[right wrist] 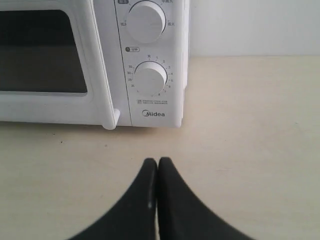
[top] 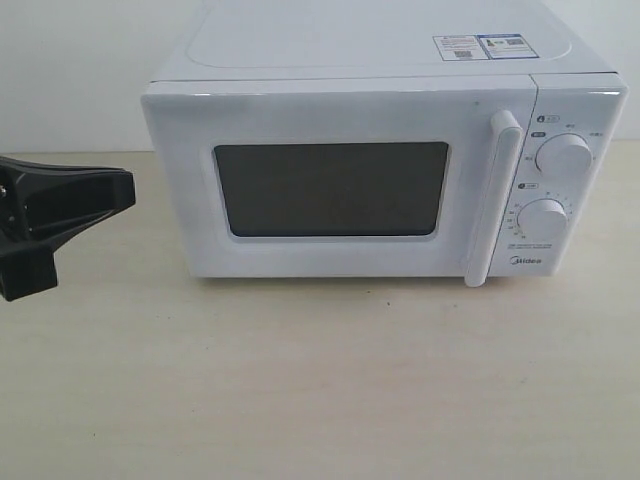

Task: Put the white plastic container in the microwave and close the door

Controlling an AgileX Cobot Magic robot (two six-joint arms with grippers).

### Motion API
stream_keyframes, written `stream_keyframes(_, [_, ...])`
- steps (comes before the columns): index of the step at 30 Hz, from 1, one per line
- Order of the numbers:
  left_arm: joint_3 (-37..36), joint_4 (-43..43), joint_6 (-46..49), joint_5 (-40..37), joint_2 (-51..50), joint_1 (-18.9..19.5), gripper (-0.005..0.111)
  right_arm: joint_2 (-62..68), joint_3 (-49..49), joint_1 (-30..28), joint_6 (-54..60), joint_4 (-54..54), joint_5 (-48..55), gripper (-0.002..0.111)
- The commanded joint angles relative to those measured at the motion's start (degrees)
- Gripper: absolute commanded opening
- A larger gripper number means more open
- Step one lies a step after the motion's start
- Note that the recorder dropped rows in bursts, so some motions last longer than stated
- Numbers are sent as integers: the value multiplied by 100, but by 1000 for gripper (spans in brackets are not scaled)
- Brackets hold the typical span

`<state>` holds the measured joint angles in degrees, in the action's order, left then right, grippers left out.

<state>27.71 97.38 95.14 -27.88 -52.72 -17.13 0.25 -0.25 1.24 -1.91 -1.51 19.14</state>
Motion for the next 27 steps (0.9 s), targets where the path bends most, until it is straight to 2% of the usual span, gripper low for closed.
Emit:
stream_keyframes(1, [-24, 46, -23, -11, 36, -9, 4, -25, 25, -24, -59, 81, -8, 0])
stream_keyframes(27, [-24, 46, -23, -11, 36, -9, 4, -25, 25, -13, -109, 26, -8, 0])
